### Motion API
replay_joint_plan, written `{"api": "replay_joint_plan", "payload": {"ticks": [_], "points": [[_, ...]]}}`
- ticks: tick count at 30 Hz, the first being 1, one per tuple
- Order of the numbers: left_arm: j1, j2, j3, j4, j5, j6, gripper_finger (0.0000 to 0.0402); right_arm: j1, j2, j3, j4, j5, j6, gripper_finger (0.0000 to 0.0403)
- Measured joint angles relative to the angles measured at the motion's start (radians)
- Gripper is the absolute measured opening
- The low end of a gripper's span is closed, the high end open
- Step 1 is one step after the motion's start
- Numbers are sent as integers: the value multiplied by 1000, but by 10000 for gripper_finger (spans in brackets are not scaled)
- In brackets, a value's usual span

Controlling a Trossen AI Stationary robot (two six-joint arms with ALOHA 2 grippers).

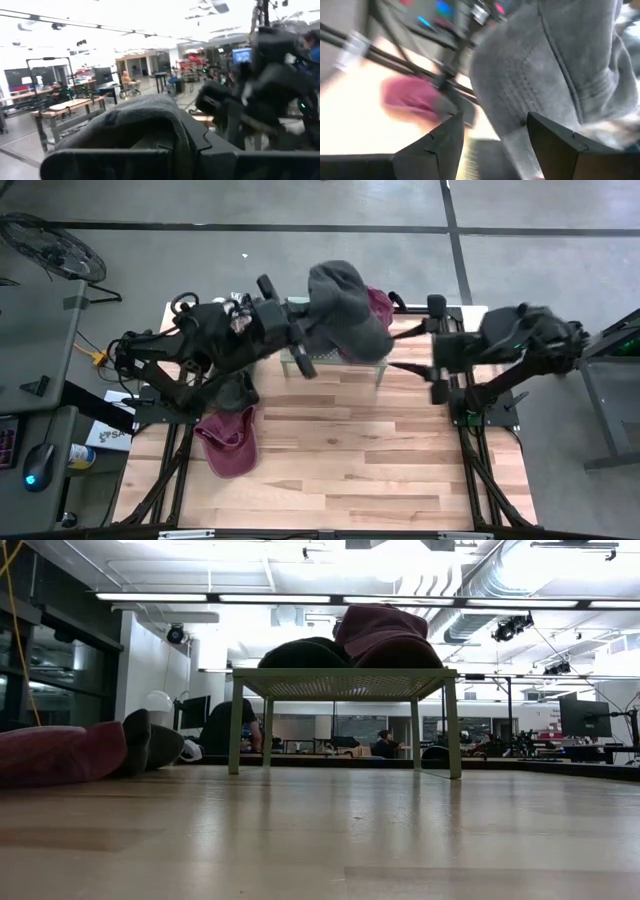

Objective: Pick & Place hat
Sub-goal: Stack the bottom black cap on the other black cap on the shelf

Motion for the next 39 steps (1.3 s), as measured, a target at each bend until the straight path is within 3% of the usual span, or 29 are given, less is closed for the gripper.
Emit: {"api": "replay_joint_plan", "payload": {"ticks": [5, 8, 17, 25, 27, 33, 39], "points": [[11, 0, 0, 16, 2, -3, 0, 35, 61, 0, 12, 297, -135, 208], [8, 0, 0, 18, 4, -4, 0, 43, 84, 0, 22, 404, -169, 208], [8, 0, 0, -8, 5, -27, 0, 44, 89, 1, 17, 450, -172, 200], [8, -25, 0, -52, 2, 14, 0, 41, 41, 2, -104, 261, 83, 200], [8, -34, 0, -74, 45, 44, 0, 41, 26, 2, -147, 238, 161, 200], [8, -72, 0, -180, 322, 55, 0, 18, -32, 2, -186, 117, 392, 201], [8, -90, 0, -267, 628, 64, 0, -50, -50, 2, -152, -67, 377, 201]]}}
